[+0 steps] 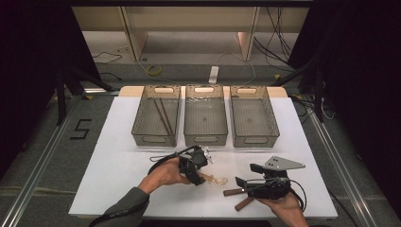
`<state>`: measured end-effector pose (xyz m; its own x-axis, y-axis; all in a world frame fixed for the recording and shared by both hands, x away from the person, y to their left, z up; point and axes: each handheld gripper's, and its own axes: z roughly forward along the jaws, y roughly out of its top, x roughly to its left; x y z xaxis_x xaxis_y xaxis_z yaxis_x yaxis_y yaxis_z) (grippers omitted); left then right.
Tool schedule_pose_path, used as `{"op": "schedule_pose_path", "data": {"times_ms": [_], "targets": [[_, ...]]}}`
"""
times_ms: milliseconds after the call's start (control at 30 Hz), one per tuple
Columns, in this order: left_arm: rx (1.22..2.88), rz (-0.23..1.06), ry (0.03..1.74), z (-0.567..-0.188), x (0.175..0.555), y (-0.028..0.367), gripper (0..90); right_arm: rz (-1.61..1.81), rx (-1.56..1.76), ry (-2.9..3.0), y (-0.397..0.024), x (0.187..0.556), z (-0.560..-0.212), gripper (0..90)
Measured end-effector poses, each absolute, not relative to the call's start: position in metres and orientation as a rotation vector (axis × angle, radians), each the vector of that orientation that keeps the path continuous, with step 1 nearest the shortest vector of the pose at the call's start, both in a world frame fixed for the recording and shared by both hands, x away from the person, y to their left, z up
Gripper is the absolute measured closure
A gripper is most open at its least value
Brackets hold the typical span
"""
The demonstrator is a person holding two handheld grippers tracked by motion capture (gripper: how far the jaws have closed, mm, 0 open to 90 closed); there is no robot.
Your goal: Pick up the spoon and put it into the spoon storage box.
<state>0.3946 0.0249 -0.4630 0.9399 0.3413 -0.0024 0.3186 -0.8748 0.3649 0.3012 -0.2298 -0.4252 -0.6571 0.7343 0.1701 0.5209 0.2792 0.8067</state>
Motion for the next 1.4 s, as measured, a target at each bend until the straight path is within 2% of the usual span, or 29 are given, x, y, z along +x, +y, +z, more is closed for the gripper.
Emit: {"op": "schedule_pose_path", "data": {"times_ms": [367,700,1067,1400], "targets": [[2.757,0.110,0.410,-0.463,0.392,0.026,57.9,1.313,1.165,2.316,-0.229,0.301,-0.426,25.6],[2.749,0.071,0.359,-0.463,0.393,0.030,72.1,1.315,1.168,2.314,-0.230,0.301,-0.426,25.6],[2.730,0.075,0.404,-0.462,0.394,0.032,74.3,1.319,1.166,2.309,-0.230,0.301,-0.425,25.7],[2.610,0.117,0.506,-0.446,0.400,0.043,74.4,1.320,1.166,2.307,-0.231,0.301,-0.425,25.8]]}}
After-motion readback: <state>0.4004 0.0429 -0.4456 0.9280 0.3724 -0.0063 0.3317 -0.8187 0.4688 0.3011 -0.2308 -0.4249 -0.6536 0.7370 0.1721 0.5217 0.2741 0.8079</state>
